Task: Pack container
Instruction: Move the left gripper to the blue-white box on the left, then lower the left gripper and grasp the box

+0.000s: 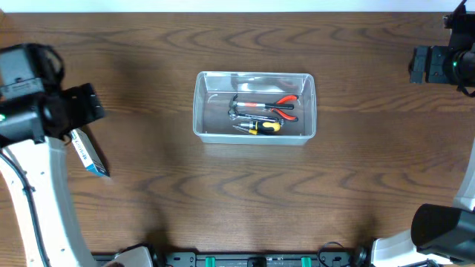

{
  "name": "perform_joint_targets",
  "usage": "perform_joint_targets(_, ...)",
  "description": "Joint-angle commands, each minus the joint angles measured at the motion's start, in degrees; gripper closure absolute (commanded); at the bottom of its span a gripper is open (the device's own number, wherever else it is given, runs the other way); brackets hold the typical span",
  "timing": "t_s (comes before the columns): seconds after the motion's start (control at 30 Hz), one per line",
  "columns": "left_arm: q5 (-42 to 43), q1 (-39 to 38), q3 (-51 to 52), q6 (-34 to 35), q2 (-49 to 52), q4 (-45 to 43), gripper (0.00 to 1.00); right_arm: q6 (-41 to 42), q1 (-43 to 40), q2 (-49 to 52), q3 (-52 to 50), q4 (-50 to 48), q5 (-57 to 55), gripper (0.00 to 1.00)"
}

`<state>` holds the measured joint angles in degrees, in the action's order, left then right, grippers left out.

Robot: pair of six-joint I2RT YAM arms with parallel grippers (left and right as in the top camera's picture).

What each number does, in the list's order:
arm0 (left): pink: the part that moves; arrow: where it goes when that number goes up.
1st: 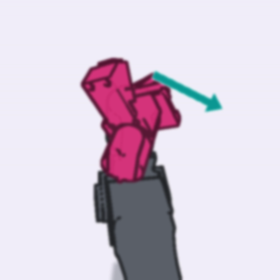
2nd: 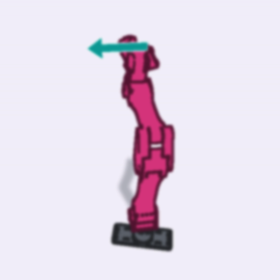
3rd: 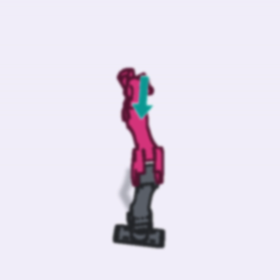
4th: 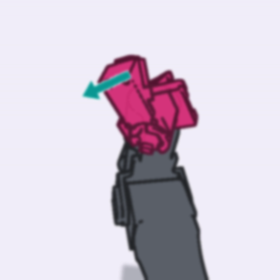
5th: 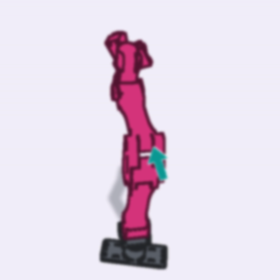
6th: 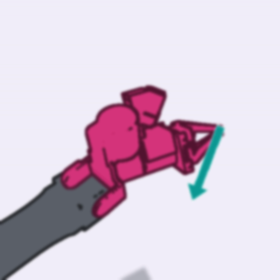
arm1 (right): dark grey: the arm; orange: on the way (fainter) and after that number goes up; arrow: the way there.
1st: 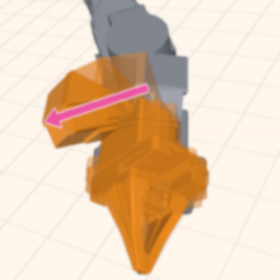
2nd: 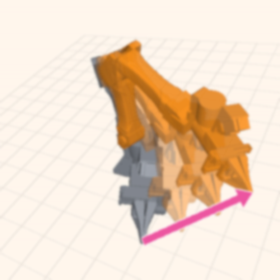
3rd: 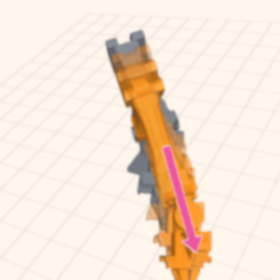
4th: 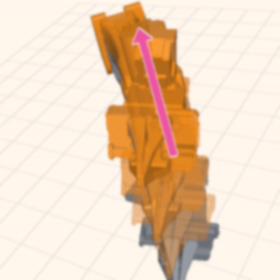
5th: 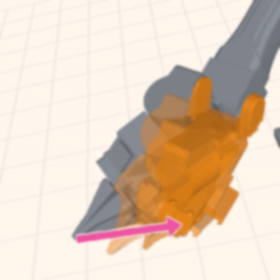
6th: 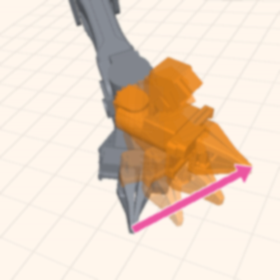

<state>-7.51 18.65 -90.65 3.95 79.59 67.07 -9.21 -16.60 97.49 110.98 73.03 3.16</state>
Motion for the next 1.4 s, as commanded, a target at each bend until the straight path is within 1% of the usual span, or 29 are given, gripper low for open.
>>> perform_joint_targets(0.0,1.03,4.07,1.81,5.01,2.86,0.22,0.02,1.01,-0.2,0.02,-0.17,-0.13,0.52,0.01)
perform_joint_targets(0.27,1.05,9.57,2.47,5.4,13.14,-0.57,0.02,0.98,-0.2,0.02,-0.17,-0.17,0.52,0.01)
perform_joint_targets(0.5,2.95,10.36,2.99,5.14,22.01,-2.86,0.02,0.76,-0.2,0.02,-0.17,-0.2,0.48,0.01)
perform_joint_targets(0.57,5.03,10.38,4.26,3.37,23.43,-4.79,0.02,0.48,-0.2,0.02,-0.17,-0.2,0.48,0.01)
perform_joint_targets(0.73,5.66,10.38,9.68,1.07,24.57,-11.32,0.02,0.37,-0.2,0.02,-0.17,-0.17,0.26,0.01)
perform_joint_targets(0.87,8.5,10.38,13.6,-4.04,24.57,-15.82,0.02,0.37,-0.2,0.02,-0.17,-0.17,0.26,0.01)
perform_joint_targets(0.9,8.76,10.36,14.36,-4.37,24.59,-16.81,0.02,0.37,-0.2,0.02,-0.17,-0.17,0.26,0.01)
perform_joint_targets(1.13,8.83,10.38,19.5,-4.33,25.33,-23.93,0.02,0.37,-0.2,0.02,-0.17,0.11,0.26,0.01)
perform_joint_targets(1.37,8.81,10.38,20.28,-4.07,27.85,-25.35,0.02,0.37,-0.2,0.02,-0.17,0.26,0.26,0.01)
